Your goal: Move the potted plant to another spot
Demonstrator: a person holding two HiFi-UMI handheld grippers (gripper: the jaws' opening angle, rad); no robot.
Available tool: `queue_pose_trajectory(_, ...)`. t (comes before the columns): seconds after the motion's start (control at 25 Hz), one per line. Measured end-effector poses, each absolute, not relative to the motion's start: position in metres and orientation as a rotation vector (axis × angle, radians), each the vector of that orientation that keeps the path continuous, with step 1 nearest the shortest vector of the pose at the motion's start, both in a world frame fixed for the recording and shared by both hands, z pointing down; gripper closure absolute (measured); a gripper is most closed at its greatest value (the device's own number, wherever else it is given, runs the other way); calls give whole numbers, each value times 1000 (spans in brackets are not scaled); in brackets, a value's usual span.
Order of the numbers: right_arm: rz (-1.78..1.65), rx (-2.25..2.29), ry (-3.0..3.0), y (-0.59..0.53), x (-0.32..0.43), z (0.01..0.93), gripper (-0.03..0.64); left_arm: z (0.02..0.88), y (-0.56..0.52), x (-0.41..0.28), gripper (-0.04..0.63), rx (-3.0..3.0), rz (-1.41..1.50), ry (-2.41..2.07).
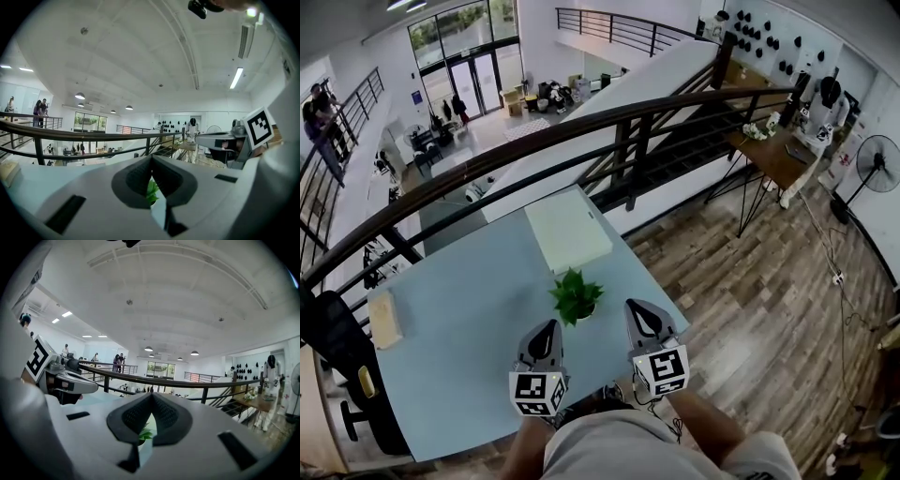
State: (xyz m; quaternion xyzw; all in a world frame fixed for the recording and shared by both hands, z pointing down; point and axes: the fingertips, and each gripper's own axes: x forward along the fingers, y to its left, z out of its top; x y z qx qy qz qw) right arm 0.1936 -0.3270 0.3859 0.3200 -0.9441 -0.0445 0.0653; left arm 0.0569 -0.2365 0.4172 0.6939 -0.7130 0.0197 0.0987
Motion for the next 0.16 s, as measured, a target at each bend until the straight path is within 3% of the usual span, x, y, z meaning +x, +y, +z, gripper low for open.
queue_pose_trajectory(0.16,-52,990,-2864,-331,205,392,614,421,-236,64,584,2049,59,-2099)
